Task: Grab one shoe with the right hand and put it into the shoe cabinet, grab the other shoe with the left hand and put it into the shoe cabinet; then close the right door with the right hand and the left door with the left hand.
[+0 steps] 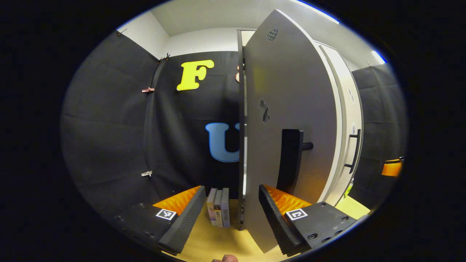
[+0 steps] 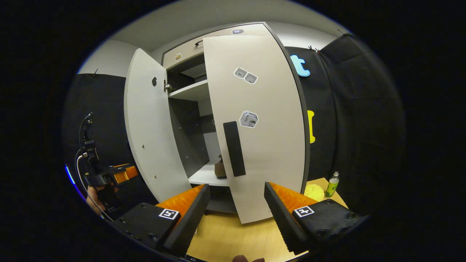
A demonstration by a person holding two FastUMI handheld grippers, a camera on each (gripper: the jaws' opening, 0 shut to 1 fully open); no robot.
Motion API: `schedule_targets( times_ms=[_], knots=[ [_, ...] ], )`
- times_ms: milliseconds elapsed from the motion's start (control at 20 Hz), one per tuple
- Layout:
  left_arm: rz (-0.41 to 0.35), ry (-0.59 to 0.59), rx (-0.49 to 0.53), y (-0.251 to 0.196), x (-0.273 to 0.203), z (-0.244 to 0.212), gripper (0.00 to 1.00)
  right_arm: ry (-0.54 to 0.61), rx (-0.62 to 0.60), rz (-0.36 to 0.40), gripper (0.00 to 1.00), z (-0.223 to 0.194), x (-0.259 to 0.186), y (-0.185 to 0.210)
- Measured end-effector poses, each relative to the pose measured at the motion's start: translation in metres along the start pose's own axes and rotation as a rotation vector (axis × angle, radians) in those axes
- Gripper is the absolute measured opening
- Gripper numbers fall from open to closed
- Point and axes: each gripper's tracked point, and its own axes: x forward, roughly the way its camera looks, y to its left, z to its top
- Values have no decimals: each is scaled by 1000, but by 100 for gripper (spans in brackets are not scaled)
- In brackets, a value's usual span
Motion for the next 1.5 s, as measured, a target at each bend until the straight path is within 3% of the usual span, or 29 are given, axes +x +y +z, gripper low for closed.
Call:
schedule_targets(
  times_ms=[100,200,250,600,900,1500],
  knots=[
    [-17,-5,5,-21,7,1,90,2,-1,1,99,1,0,-4],
    [-36,-6,6,-41,14,2,97,3,4,1,99,3,2,-7],
    [-48,-6,10,-50,18,2,90,2,7,1,99,4,2,-9],
    [-110,46,-2,-100,39,-12,95,-3,1,-15,99,7,-1,-22],
    [-105,37,-15,-99,27,-8,94,4,-47,-37,99,3,1,-27],
    [-123,20,9,-98,-20,6,94,-63,-101,-41,98,16,-4,3]
  ],
)
